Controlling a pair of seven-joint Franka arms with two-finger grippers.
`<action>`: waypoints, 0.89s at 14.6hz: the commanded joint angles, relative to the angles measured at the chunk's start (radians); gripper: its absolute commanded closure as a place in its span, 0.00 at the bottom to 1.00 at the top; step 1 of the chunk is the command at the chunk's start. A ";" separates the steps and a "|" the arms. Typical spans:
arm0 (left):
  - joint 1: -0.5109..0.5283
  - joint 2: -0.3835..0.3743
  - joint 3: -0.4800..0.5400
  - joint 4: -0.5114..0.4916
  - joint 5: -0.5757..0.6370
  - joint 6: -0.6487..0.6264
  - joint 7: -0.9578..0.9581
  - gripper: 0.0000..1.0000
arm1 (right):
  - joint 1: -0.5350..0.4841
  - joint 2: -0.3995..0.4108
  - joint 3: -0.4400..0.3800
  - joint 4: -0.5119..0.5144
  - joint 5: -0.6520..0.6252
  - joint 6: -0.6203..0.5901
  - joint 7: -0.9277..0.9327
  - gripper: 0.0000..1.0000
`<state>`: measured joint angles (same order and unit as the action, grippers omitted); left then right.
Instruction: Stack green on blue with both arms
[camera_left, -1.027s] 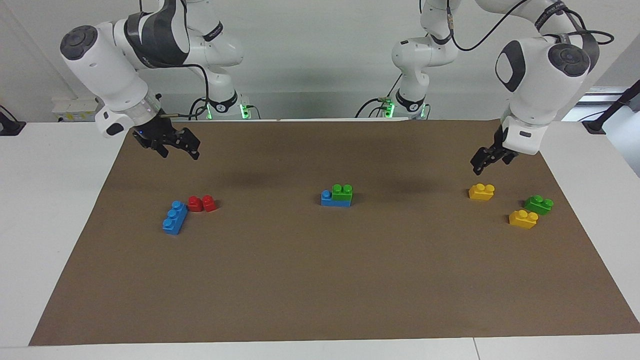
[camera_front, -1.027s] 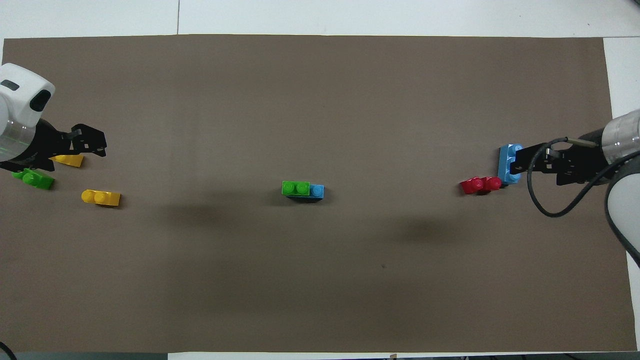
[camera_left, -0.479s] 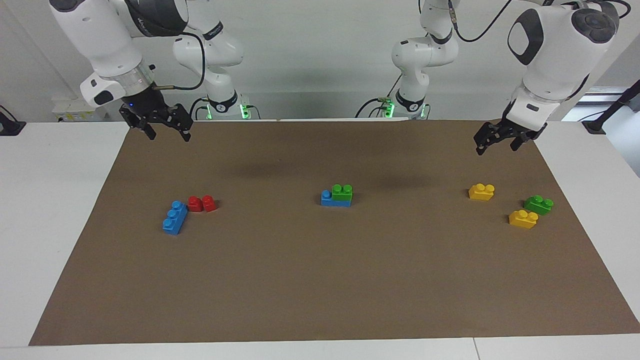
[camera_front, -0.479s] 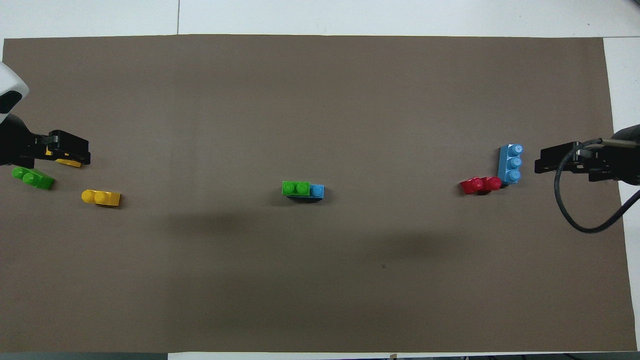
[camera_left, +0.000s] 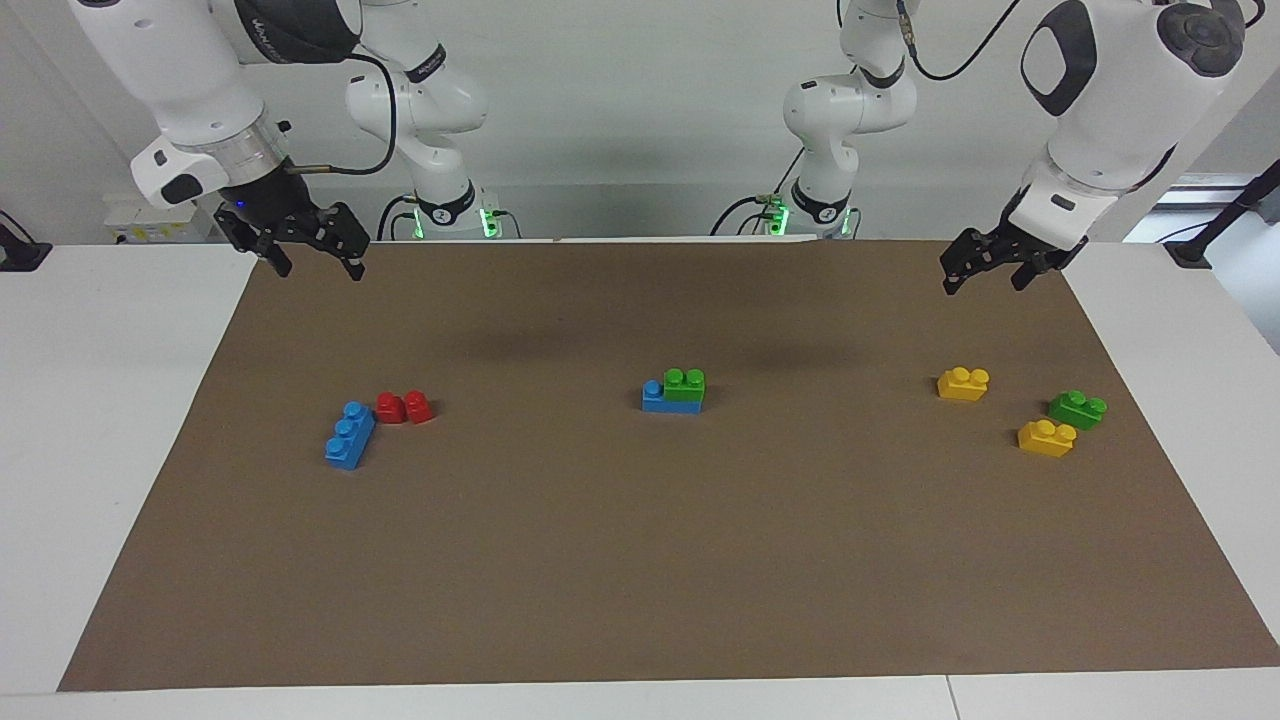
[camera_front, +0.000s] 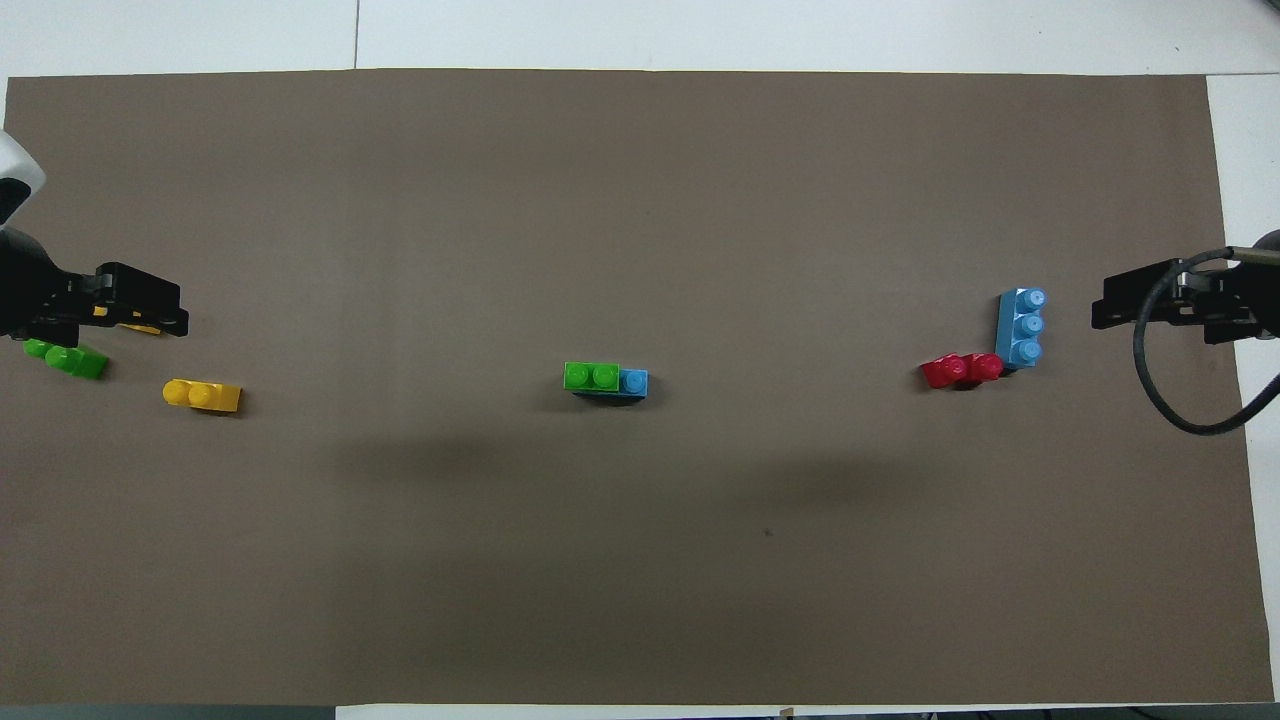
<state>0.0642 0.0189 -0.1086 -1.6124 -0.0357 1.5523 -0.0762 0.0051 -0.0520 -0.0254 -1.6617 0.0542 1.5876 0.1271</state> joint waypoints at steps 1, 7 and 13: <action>0.009 -0.010 -0.003 0.011 -0.029 -0.005 -0.033 0.00 | -0.013 0.024 0.009 0.037 -0.030 -0.023 -0.047 0.00; 0.011 -0.008 -0.003 0.069 -0.026 -0.028 -0.033 0.00 | -0.010 0.024 0.009 0.031 -0.053 -0.021 -0.070 0.00; 0.009 -0.013 -0.008 0.066 0.013 -0.032 0.035 0.00 | -0.010 0.021 0.009 0.022 -0.054 -0.021 -0.072 0.00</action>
<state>0.0646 0.0131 -0.1105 -1.5533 -0.0413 1.5432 -0.0852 0.0053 -0.0385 -0.0242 -1.6515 0.0158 1.5848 0.0804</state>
